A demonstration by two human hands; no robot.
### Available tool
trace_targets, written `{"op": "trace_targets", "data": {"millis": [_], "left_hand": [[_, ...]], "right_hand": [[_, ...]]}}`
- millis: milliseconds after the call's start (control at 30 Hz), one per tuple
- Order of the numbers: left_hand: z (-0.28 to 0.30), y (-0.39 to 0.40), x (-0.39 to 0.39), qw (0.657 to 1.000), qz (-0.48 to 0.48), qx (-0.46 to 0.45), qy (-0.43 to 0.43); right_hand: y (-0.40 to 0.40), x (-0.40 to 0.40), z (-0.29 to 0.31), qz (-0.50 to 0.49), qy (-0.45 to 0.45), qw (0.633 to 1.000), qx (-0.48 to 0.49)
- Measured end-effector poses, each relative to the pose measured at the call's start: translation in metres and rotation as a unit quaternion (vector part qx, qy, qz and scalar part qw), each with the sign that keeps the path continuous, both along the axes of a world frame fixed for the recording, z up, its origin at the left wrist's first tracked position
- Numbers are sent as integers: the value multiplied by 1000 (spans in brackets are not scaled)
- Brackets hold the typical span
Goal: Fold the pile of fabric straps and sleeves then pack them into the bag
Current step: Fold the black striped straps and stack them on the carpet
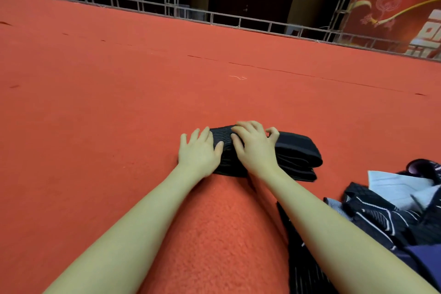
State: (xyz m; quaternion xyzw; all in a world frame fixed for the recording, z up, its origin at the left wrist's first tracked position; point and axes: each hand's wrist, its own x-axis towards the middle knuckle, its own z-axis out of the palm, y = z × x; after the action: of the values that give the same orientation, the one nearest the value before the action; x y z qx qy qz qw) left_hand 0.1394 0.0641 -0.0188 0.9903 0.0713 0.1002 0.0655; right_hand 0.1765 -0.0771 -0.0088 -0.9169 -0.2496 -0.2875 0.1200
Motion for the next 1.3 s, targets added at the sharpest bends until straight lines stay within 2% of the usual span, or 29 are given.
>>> {"op": "trace_targets", "data": {"millis": [100, 167, 267, 500, 633, 867, 1033, 1133, 1300], "left_hand": [[2, 4, -3, 999, -4, -27, 36], [4, 4, -8, 999, -10, -12, 35], [8, 0, -23, 1000, -22, -15, 12], [18, -14, -93, 999, -40, -25, -16], [20, -38, -150, 997, -63, -43, -6], [3, -87, -234, 989, -127, -66, 37], [-17, -113, -255, 978, -150, -114, 86], [-20, -126, -259, 978, -146, -134, 68], [-17, -133, -261, 978, -160, -135, 0]], "right_hand": [[-7, -7, -7, -10, 55, 992, -113], [-13, -13, -11, -18, 102, 983, -151], [-19, -22, -9, -22, 142, 978, -155], [-46, -75, 7, -10, 112, 993, -39], [-74, -133, 4, 14, 117, 993, -12], [-122, -223, -17, 41, 135, 986, -84], [-142, -255, -30, -25, 119, 973, -194], [-146, -264, -32, -29, 99, 985, -141], [-152, -269, -35, 15, 88, 996, 18]]}}
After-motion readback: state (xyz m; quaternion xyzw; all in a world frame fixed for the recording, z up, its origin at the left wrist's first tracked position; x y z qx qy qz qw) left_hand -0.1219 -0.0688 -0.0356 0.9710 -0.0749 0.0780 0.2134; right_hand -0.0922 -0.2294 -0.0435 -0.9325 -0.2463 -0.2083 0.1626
